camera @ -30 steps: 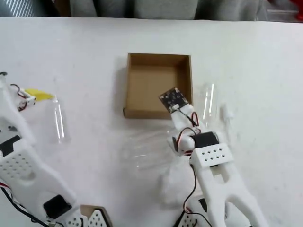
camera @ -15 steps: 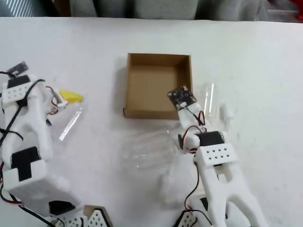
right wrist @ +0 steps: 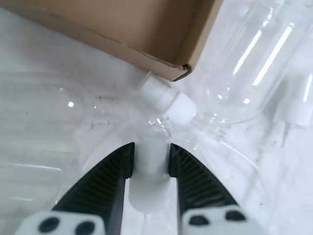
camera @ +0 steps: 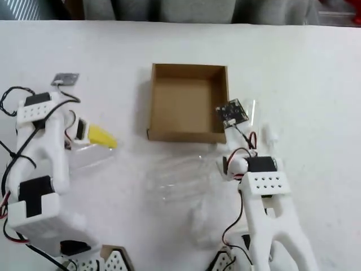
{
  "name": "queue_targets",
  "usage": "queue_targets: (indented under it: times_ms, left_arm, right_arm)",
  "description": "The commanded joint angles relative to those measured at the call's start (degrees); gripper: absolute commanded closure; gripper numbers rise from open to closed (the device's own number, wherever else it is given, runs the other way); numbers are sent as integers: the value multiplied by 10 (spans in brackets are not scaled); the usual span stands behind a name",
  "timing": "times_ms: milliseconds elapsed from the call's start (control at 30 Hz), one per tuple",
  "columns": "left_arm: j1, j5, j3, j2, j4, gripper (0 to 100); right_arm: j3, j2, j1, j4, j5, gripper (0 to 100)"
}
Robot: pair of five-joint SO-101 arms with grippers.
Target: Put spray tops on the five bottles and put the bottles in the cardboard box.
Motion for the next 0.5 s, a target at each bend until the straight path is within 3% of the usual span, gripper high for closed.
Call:
queue_targets:
  times_ms: [0, 167, 467]
  left_arm:
    - [7, -32, 22, -36, -71, 516]
    - [6, 38, 43, -36, -133, 516]
    - [35, 169, 38, -36, -139, 516]
  right_arm:
    - [-7, -5, 7, -8, 3, 983]
    - [-12, -7, 55, -8, 3, 983]
    - [-22, -7, 192, -8, -4, 983]
